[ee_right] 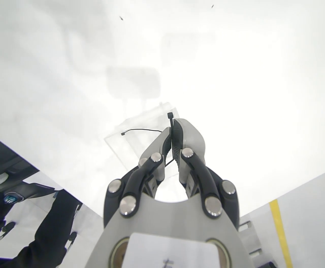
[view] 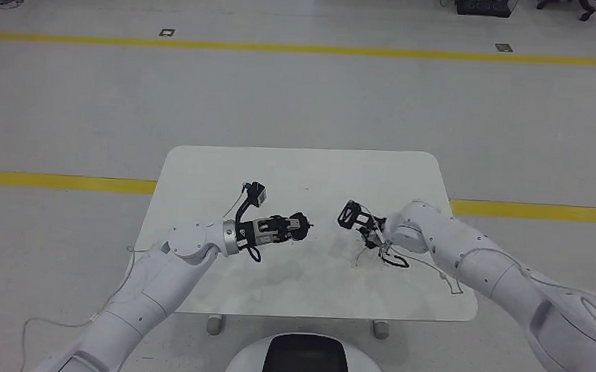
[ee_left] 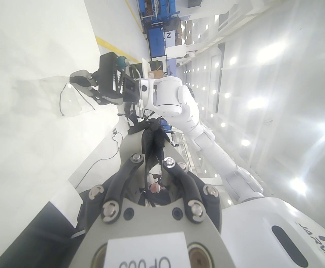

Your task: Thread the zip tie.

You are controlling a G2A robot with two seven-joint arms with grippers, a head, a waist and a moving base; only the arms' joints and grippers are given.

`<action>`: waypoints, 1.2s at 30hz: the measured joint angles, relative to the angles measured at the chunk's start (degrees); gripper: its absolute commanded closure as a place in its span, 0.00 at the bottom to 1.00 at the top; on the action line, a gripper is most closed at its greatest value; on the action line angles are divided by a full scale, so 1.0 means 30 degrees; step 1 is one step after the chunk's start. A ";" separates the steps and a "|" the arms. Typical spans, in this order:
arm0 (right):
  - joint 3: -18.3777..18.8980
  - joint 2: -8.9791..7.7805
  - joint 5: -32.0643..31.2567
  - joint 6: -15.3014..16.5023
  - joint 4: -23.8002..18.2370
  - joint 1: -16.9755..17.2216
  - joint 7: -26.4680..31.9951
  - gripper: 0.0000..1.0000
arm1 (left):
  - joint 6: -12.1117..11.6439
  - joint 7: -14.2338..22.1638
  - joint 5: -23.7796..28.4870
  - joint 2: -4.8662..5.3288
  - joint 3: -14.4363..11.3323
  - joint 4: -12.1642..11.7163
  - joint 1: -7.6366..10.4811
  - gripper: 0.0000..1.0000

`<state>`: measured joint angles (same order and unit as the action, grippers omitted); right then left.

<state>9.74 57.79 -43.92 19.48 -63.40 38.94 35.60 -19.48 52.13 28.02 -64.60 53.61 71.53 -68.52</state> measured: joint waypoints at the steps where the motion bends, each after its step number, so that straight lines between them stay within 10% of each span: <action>1: 0.0000 -0.0224 0.0192 0.0000 -0.0239 -0.0050 -0.0294 1.00 | 0.0000 0.0000 0.0000 0.0000 0.0000 0.0000 0.0000 1.00; 17: 0.0000 -0.5159 0.1983 0.0000 -0.5483 0.0664 -0.7510 1.00 | 0.0000 0.0000 0.0000 0.0000 0.0000 0.0000 0.0000 1.00; 29: 0.0030 -0.5273 0.1932 -0.0009 -0.5640 0.0778 -0.8020 1.00 | 0.0000 0.0000 0.0000 0.0000 0.0000 0.0000 0.0000 1.00; 36: 0.0288 -0.5900 0.1907 0.0000 -0.5904 0.1648 -1.3753 1.00 | 0.0305 0.0462 0.0823 -0.0024 -0.0188 -0.0018 -0.0184 1.00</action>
<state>10.61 40.09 -38.20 19.48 -81.12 43.88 -5.65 -18.57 53.51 30.49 -64.67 53.04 71.48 -69.07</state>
